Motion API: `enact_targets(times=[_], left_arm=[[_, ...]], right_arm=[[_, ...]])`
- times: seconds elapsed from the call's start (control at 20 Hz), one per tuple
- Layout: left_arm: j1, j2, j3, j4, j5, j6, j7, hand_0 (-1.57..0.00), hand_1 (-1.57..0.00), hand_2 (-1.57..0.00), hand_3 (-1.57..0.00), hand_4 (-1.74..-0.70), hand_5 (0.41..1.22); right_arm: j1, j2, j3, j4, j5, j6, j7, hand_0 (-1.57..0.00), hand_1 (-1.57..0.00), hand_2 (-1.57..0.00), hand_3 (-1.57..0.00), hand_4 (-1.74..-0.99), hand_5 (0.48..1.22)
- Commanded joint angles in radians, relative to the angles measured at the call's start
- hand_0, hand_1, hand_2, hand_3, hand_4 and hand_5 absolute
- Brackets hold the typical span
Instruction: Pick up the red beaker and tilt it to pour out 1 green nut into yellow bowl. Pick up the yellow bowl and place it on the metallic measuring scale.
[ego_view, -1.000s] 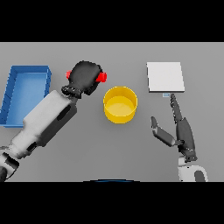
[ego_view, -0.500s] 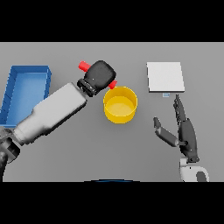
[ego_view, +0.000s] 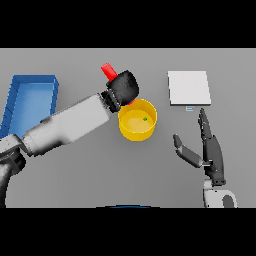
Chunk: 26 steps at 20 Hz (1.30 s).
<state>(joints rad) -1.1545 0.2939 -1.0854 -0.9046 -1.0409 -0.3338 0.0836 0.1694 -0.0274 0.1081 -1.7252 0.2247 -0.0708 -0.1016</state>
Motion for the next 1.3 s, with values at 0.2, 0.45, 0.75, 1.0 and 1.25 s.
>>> enact_targets(times=[0.2,0.45,0.75,1.0,1.25], left_arm=[[-0.072,-0.011,-0.087,0.06,-0.044,-0.012,-0.037,-1.57,-1.57,-1.57,-1.57,-1.74,1.221],[-0.137,-0.021,-0.176,0.081,-0.08,-0.028,-0.088,-1.57,-1.57,-1.57,-1.57,-1.73,1.221],[-0.226,-0.024,-0.227,0.112,-0.087,-0.018,-0.144,-1.57,-1.57,-1.57,-1.57,-1.73,1.221],[-0.355,0.053,-0.146,0.16,-0.026,0.039,-0.159,-1.57,-1.57,-1.43,-1.27,-1.69,1.221],[-0.462,0.109,0.0,0.304,0.108,0.06,-0.118,-1.57,-1.57,-1.53,-1.35,-1.71,1.221]], right_arm=[[-0.001,0.002,0.016,0.013,0.047,-0.021,0.005,0.0,0.0,0.0,0.0,-1.25,0.583],[0.0,-0.003,0.012,-0.003,0.047,-0.024,0.012,0.0,0.0,0.0,0.0,-1.204,0.591],[-0.008,-0.009,0.012,0.004,0.061,-0.03,0.014,0.0,0.0,0.0,0.0,-1.206,0.592],[-0.016,-0.003,0.016,0.005,0.064,-0.034,0.007,0.0,0.0,0.0,0.0,-1.19,0.594],[-0.022,0.005,0.008,0.004,0.006,-0.002,-0.007,0.0,0.0,0.0,0.0,-1.183,0.595]])
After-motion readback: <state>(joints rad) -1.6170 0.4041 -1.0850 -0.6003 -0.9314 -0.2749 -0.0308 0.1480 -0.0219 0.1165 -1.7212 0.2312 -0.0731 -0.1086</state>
